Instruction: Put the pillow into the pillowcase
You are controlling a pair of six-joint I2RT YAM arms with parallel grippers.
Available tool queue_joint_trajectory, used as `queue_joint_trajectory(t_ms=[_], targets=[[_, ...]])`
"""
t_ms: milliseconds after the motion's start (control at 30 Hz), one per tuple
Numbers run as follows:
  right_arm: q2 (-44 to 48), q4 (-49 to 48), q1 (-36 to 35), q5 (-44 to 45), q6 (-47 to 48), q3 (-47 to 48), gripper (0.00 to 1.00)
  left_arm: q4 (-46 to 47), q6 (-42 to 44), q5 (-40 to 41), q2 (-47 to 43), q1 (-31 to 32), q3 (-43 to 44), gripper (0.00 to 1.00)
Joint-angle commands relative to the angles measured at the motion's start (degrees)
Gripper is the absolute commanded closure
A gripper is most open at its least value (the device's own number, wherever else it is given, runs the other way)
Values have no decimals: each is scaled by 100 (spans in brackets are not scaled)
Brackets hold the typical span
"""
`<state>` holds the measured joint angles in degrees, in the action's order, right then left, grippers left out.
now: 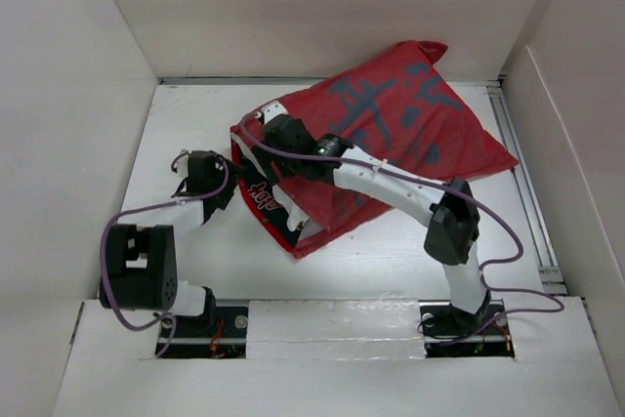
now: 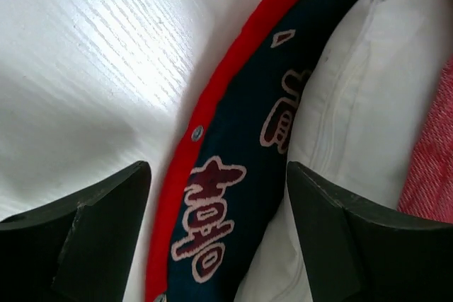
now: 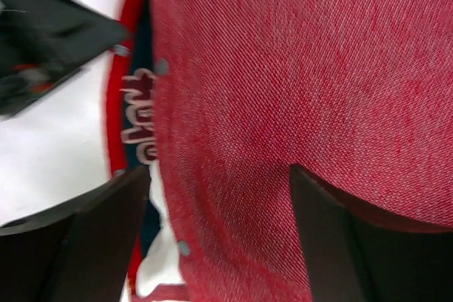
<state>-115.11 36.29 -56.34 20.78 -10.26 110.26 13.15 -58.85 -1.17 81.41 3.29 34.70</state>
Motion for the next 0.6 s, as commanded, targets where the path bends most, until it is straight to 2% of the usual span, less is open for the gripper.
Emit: queue_joint_trajectory(t_ms=[0, 100, 233, 267, 300, 333, 400, 433, 467, 500, 567], targets=[[-299, 281, -176, 1156, 86, 575, 18, 206, -57, 108, -468, -13, -174, 26], [-686, 387, -334, 1377, 138, 1013, 23, 275, 66, -84, -529, -13, -296, 26], [-969, 502, -334, 1429, 191, 1323, 56, 1390, 67, -831, -336, 135, -683, 29], [-1030, 502, -334, 1490, 191, 1384, 75, 1679, 67, -919, -336, 233, -684, 30], [-1031, 502, -334, 1491, 191, 1384, 82, 1735, 67, -920, -336, 329, -684, 30], [-1031, 502, -334, 1543, 191, 1384, 83, 1822, 119, -859, -336, 461, -684, 30], [-1084, 554, -334, 1604, 191, 1446, 97, 2041, 119, -798, -336, 786, -631, 30], [-1084, 615, -334, 1605, 191, 1507, 100, 2130, 119, -797, -336, 866, -631, 30], [-1084, 616, -334, 1605, 191, 1577, 100, 2226, 50, -797, -336, 971, -631, 30], [-979, 616, -334, 1527, 191, 1578, 100, 2715, -3, -919, -266, 1068, -631, 30], [-917, 616, -334, 1474, 191, 1517, 100, 2833, -4, -920, -170, 1121, -692, 29]])
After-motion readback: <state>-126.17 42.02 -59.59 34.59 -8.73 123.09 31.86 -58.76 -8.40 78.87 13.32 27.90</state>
